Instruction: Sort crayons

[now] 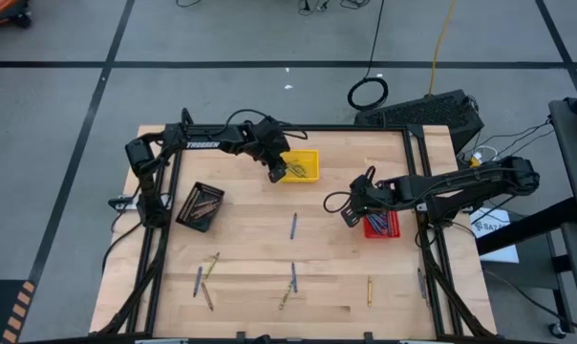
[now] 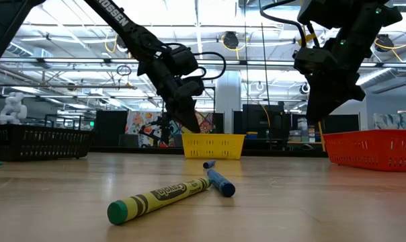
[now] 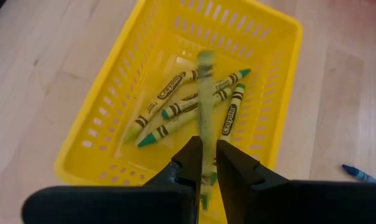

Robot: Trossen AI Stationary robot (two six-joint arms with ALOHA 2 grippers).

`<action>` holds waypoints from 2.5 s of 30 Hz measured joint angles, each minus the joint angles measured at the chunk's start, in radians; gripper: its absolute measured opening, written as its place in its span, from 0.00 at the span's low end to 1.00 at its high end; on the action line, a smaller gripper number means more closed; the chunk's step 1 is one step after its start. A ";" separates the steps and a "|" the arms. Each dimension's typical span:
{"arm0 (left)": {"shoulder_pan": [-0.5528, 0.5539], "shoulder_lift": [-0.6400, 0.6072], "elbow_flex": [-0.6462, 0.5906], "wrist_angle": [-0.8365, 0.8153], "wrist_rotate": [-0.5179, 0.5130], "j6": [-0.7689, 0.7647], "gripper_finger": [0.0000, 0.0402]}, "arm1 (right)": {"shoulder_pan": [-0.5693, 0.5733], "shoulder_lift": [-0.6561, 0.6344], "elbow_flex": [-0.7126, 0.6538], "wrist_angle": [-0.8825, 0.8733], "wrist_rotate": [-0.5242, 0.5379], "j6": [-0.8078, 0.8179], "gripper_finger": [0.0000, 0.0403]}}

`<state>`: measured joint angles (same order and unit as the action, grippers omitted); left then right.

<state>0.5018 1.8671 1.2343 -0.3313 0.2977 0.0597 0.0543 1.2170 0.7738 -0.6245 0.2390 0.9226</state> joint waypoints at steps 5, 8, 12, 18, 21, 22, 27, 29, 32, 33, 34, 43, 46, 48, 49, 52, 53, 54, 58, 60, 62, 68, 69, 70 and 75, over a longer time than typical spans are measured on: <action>0.000 0.000 0.000 0.001 0.000 0.000 0.11 | 0.000 0.000 0.000 0.000 0.000 0.000 0.19; 0.000 0.000 0.000 0.012 0.000 0.000 0.11 | 0.000 0.000 0.000 0.000 0.000 0.000 0.19; 0.000 0.000 0.000 0.009 0.000 0.000 0.11 | 0.000 0.000 0.000 0.000 0.000 -0.004 0.19; 0.000 -0.020 0.028 -0.093 0.000 0.025 0.11 | 0.000 0.000 0.000 0.000 0.000 -0.023 0.19; -0.002 -0.045 0.075 -0.216 -0.002 0.062 0.11 | 0.000 0.000 0.000 0.016 0.000 -0.042 0.19; -0.003 -0.057 0.093 -0.248 -0.007 0.072 0.11 | 0.000 0.000 0.000 0.032 0.000 -0.053 0.19; -0.022 -0.135 0.142 -0.408 -0.096 0.124 0.11 | 0.000 0.000 0.000 0.142 -0.004 -0.131 0.19; -0.031 -0.171 0.143 -0.472 -0.122 0.139 0.11 | 0.000 0.000 0.000 0.185 -0.004 -0.166 0.19; -0.041 -0.218 0.143 -0.571 -0.147 0.136 0.11 | -0.001 0.000 0.000 0.218 -0.006 -0.206 0.19; -0.045 -0.229 0.143 -0.594 -0.156 0.131 0.11 | -0.001 0.000 0.000 0.221 -0.006 -0.212 0.19; -0.050 -0.240 0.143 -0.615 -0.168 0.130 0.11 | -0.001 0.000 0.000 0.217 -0.006 -0.212 0.19; -0.112 -0.289 0.142 -0.814 -0.248 0.095 0.11 | 0.036 0.000 0.000 0.245 -0.035 -0.176 0.19; -0.137 -0.294 0.142 -0.845 -0.248 0.077 0.11 | 0.056 0.000 0.000 0.275 -0.070 -0.155 0.19; -0.153 -0.295 0.142 -0.873 -0.248 0.077 0.11 | 0.074 0.000 0.000 0.292 -0.093 -0.130 0.19; -0.161 -0.295 0.142 -0.900 -0.249 0.075 0.11 | 0.084 0.000 0.000 0.298 -0.109 -0.120 0.19; -0.187 -0.295 0.142 -0.948 -0.250 0.052 0.11 | 0.122 0.000 0.000 0.310 -0.110 -0.078 0.19; -0.196 -0.295 0.142 -0.962 -0.250 0.052 0.11 | 0.135 0.000 0.000 0.310 -0.111 -0.064 0.19; -0.206 -0.295 0.142 -0.969 -0.250 0.052 0.11 | 0.147 0.000 0.000 0.310 -0.111 -0.047 0.19; -0.238 -0.308 0.142 -0.973 -0.250 0.050 0.11 | 0.205 0.004 0.000 0.310 -0.109 0.045 0.19; -0.251 -0.315 0.142 -0.978 -0.250 0.049 0.11 | 0.238 0.007 0.000 0.308 -0.108 0.099 0.19; -0.263 -0.321 0.142 -0.991 -0.250 0.041 0.11 | 0.270 0.011 0.000 0.310 -0.108 0.153 0.19; -0.275 -0.360 0.142 -1.010 -0.250 0.025 0.11 | 0.358 0.038 0.000 0.306 -0.107 0.321 0.19; -0.276 -0.366 0.142 -1.010 -0.250 0.025 0.11 | 0.374 0.044 0.000 0.302 -0.107 0.352 0.19; -0.276 -0.372 0.142 -1.012 -0.250 0.024 0.11 | 0.391 0.053 0.000 0.293 -0.107 0.385 0.19; -0.275 -0.399 0.142 -1.020 -0.252 0.024 0.11 | 0.462 0.096 0.000 0.257 -0.109 0.555 0.19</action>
<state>0.2264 1.4685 1.3766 -1.3515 0.0456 0.0841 0.5167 1.3126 0.7742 -0.3676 0.1299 1.4777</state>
